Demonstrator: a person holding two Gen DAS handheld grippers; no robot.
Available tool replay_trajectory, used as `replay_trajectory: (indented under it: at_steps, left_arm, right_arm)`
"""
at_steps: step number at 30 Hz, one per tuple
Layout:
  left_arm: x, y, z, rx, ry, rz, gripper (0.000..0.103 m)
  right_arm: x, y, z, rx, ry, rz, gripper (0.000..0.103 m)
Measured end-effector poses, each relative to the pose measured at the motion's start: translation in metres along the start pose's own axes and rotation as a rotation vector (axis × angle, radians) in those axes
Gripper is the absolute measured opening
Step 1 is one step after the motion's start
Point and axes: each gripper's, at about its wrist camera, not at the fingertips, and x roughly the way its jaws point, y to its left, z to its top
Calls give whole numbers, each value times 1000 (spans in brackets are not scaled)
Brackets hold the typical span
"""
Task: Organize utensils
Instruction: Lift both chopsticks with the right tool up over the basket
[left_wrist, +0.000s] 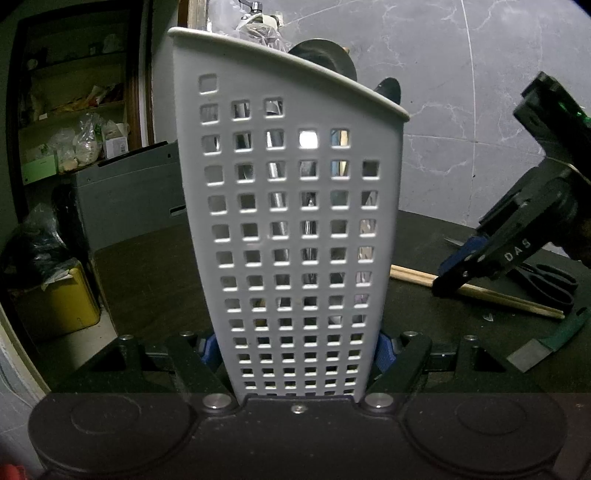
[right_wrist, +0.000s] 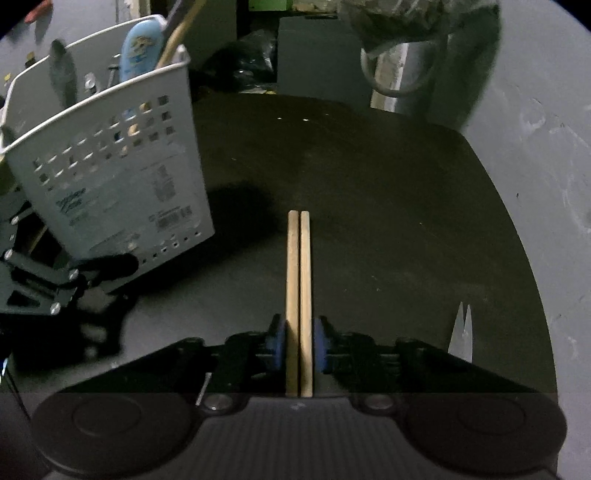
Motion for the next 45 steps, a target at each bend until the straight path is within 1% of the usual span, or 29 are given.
replay_trajectory:
  at_steps: [1, 3, 7, 8, 9, 10, 11, 14, 17, 19, 20, 24, 31, 34, 38, 42, 45]
  left_arm:
    - [0, 0, 0, 0, 0, 0, 77]
    - [0, 0, 0, 0, 0, 0, 77]
    - [0, 0, 0, -2, -1, -2, 77]
    - [0, 0, 0, -3, -1, -2, 77]
    - [0, 0, 0, -3, -1, -2, 77]
    - [0, 0, 0, -2, -1, -1, 77]
    - [1, -1, 0, 0, 0, 0, 77]
    - [1, 0, 0, -4, -1, 1, 77]
    - [1, -1, 1, -3, -1, 0, 77]
    - [1, -1, 0, -2, -1, -1, 77]
    - [1, -1, 0, -3, -2, -2, 77]
    - [1, -1, 0, -4, -3, 1, 77]
    - [1, -1, 0, -5, -2, 1, 77]
    - [1, -1, 0, -5, -3, 0, 77]
    - [1, -1, 0, -4, -3, 1, 77]
    - [0, 0, 0, -1, -2, 2, 77]
    - [0, 0, 0, -1, -2, 2, 77]
  right_arm:
    - [3, -2, 3, 5, 1, 13, 38]
    - [6, -4, 8, 17, 3, 36, 38]
    - [10, 0, 17, 10, 5, 40, 38]
    - [10, 2, 19, 7, 8, 40, 36]
    - [11, 4, 20, 3, 13, 40, 30]
    - [11, 5, 22, -5, 20, 45, 19]
    - [11, 6, 24, -13, 28, 48, 16]
    - [11, 13, 28, -57, 62, 29, 15]
    - [13, 9, 34, -29, 97, 37, 14]
    - [11, 10, 32, -47, 85, 14, 14]
    - [10, 10, 30, -44, 74, 17, 14]
    - [-6, 2, 21, -7, -25, 25, 14]
    - [-52, -5, 4, 47, -279, 13, 14]
    - [-70, -5, -7, 93, -391, 3, 14]
    - [-93, -5, -20, 164, -502, -7, 14]
    - [-112, -11, -23, 208, -607, -13, 14]
    - [-133, -10, -18, 207, -698, -11, 14]
